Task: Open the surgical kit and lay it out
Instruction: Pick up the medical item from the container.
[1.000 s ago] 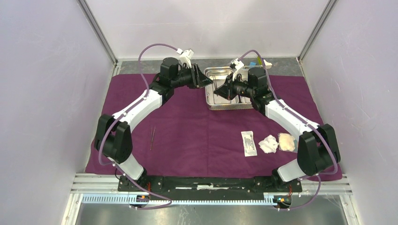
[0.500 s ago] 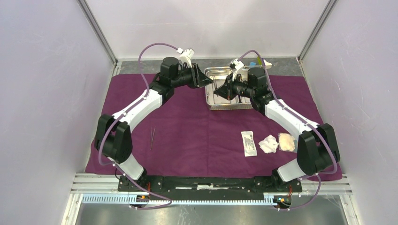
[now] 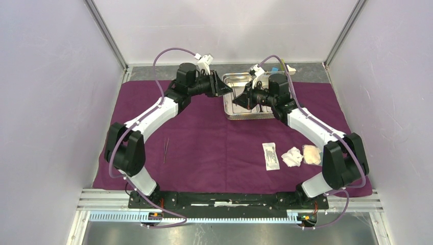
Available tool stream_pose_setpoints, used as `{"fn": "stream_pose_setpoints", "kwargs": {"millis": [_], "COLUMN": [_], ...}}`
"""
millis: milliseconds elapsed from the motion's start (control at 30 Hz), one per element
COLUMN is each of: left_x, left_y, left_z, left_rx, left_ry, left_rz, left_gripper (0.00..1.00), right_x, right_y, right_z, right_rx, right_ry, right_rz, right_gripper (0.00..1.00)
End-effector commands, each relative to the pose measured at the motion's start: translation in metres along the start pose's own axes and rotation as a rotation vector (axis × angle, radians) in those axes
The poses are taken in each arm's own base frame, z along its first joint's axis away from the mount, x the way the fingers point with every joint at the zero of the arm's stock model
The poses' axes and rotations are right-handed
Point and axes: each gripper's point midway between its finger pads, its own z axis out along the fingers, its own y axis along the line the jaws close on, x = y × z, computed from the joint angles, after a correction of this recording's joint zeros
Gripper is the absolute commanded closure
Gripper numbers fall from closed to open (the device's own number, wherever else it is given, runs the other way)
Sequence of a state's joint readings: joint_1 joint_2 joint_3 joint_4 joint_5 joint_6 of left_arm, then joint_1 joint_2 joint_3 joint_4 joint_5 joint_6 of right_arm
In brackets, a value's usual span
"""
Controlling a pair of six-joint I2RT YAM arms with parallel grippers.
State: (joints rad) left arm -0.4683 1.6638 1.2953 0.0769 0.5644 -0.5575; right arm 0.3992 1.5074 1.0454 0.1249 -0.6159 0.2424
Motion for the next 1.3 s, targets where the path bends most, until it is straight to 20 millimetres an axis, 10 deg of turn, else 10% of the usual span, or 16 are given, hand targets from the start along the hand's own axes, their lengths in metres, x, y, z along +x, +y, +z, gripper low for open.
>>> {"fn": "stream_pose_setpoints", "kwargs": {"millis": [0, 833, 1267], "left_x": [-0.015, -0.006, 0.002], "left_y": [-0.014, -0.012, 0.019], "left_z": [0.005, 0.017, -0.02], "left_rx": [0.043, 0.039, -0.17], "left_ry": [-0.022, 0.016, 0.084], "left_rz": [0.037, 0.006, 0.226], "left_gripper": [0.62, 0.98, 0.98], "right_x": [-0.022, -0.02, -0.015], "right_y": [0.006, -0.003, 0.004], "right_z": [0.003, 0.003, -0.008], "right_rx": [-0.017, 0.027, 0.005], "right_ry": [-0.041, -0.033, -0.008], "right_rz": [-0.026, -0.025, -0.143], "right_gripper": [1.0, 0.95, 0.32]}}
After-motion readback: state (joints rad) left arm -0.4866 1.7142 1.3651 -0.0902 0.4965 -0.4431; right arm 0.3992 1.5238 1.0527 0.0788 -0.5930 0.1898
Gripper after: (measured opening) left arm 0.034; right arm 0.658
